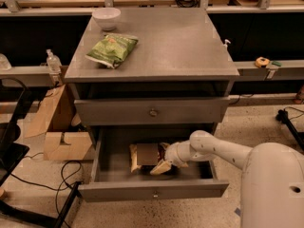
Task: Pick brown chip bag from middle drawer and place on counter
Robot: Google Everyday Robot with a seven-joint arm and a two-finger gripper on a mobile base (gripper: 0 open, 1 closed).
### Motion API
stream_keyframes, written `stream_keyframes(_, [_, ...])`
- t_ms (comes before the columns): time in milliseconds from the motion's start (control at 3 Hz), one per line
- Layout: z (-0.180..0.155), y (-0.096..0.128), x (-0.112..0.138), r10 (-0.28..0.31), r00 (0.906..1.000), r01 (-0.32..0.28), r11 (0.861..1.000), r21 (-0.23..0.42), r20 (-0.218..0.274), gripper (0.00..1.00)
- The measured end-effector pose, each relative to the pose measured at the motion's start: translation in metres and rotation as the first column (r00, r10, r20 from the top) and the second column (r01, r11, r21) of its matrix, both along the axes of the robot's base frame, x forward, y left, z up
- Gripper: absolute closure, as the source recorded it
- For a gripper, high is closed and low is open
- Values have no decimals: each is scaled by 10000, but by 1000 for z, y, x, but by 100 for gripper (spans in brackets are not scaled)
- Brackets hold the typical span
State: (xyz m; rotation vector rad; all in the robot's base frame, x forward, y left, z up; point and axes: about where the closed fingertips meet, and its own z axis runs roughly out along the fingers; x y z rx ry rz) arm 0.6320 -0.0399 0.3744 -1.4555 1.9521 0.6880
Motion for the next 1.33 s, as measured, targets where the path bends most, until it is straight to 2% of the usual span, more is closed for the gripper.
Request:
stream_keyframes(333, [1,1,0,-7,10000,7,10000,-5,3,56])
stream_keyframes(1000, [9,1,0,-8,10000,8,10000,-4,3,100])
stream_keyframes(1333, [11,1,0,-8,10000,8,10000,-4,3,100])
